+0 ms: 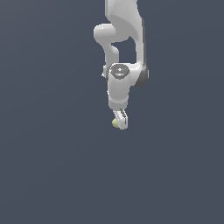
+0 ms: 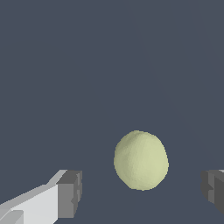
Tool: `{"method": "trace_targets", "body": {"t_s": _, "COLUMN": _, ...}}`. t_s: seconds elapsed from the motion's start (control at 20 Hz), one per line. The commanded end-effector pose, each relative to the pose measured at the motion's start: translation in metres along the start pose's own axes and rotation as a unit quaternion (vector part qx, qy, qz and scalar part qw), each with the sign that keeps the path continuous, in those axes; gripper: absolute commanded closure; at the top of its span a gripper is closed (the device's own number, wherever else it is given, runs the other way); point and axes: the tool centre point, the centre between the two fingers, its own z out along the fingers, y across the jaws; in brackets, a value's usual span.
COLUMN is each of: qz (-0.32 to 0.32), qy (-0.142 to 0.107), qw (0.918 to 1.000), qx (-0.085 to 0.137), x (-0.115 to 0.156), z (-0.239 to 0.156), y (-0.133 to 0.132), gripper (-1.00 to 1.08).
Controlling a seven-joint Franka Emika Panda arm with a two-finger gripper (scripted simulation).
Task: Pick up the object and move it to a goal position.
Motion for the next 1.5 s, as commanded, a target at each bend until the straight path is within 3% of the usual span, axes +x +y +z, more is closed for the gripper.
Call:
{"method": "trace_targets", "body": {"t_s": 0.0, "qz": 0.030, "qy": 0.000, "qw": 0.9996, "qx": -0.001, "x": -0.003, "z": 0.004, "y": 0.003, "gripper": -0.92}}
{"method": "trace_targets", "body": {"t_s": 0.6, "qz": 0.109, "qy": 0.001, "qw": 0.9940, "qx": -0.003, "x": -0.010, "z": 0.013, "y": 0.012, "gripper": -0.92}}
{"method": "trace_targets", "body": {"t_s": 1.05, "qz": 0.112, "qy": 0.001, "qw": 0.9937, "qx": -0.003, "x": -0.010, "z": 0.019, "y": 0.013, "gripper": -0.92}}
{"method": "trace_targets", "body": {"t_s": 1.45, "qz": 0.114, "qy": 0.001, "qw": 0.9935, "qx": -0.004, "x": -0.011, "z": 0.053, "y": 0.014, "gripper": -0.92}}
